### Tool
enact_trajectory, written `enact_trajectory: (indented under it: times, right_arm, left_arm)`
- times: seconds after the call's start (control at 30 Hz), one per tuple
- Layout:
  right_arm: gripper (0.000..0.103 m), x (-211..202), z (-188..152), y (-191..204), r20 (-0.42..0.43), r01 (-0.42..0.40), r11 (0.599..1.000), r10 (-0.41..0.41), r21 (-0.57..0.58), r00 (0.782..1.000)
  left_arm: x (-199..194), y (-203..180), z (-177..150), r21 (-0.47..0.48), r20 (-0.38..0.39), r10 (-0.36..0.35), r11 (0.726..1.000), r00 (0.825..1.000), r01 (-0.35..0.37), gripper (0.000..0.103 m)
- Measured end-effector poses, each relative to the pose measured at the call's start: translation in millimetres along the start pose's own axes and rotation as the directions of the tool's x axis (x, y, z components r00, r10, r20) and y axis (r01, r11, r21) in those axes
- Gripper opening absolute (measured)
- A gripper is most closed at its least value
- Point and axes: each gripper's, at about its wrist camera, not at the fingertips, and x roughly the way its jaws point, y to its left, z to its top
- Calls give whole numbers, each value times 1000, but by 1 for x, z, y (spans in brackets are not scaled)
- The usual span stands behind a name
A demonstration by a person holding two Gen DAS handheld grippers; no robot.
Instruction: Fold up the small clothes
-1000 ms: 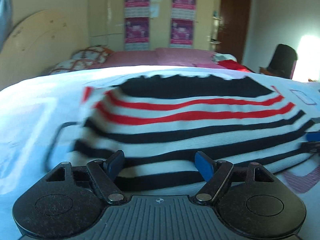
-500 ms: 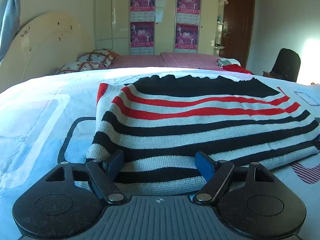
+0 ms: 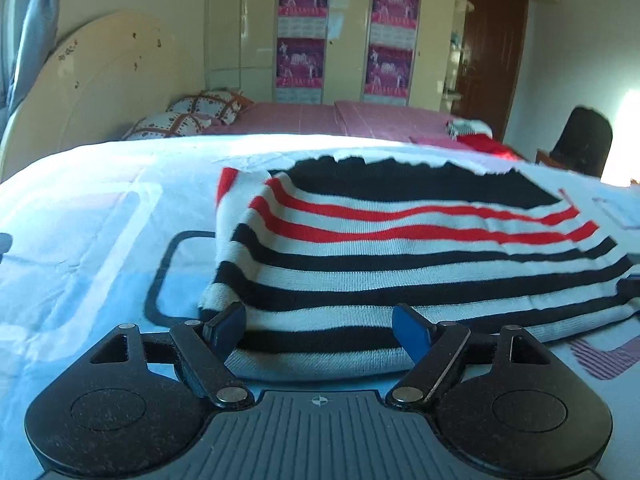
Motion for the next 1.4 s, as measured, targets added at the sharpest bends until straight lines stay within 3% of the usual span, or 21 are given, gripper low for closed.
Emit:
enact_trajectory:
  times: [0.07,0.17,0.33,0.47,0.67,0.77,0.9,1.1,1.27,1.33,1.37,1.4]
  right_arm:
    - [38,11,-3,3,-63,16,1000,-18,-18,998]
    - [38,8,5,9,-85,43,999,-43,-2,995]
    - [38,-18,9,14,2,40,996,-40,77,999]
    - [38,-31,7,26,51,30,995,-34,95,998]
    - [38,-38,6,45,73,14,994,-22,109,997]
    - [38,-41,4,50,77,10,994,-19,110,997]
    - [38,-44,3,51,75,19,993,-28,114,997]
    - [38,-49,1,50,78,27,993,-37,117,996]
    - [38,-45,2,49,67,24,991,-33,129,997]
    - [38,-43,3,51,64,20,991,-29,129,998]
    - [38,-42,5,53,65,17,992,-25,126,998]
    - [38,-42,6,55,67,13,993,-21,121,998]
  left_arm:
    - [2,6,-10,-20,-32,-15,1000,999,14,80]
    - [-3,9,-16,-15,-28,-30,999,999,29,80]
    - [-16,20,-23,-124,-43,-75,990,996,69,80]
    - [-14,39,-38,-262,-44,-136,958,990,119,79]
    - [-4,48,-42,-369,1,-179,915,984,167,79]
    - [3,55,-44,-461,38,-204,865,978,198,79]
    - [17,71,-47,-615,110,-231,749,967,249,79]
    - [38,73,-41,-702,154,-220,662,963,263,79]
    - [62,64,-31,-738,180,-204,619,962,269,79]
    - [72,63,-29,-767,206,-197,576,958,283,70]
    - [78,65,-32,-793,213,-214,532,953,297,52]
    - [84,68,-37,-822,200,-224,491,954,288,42]
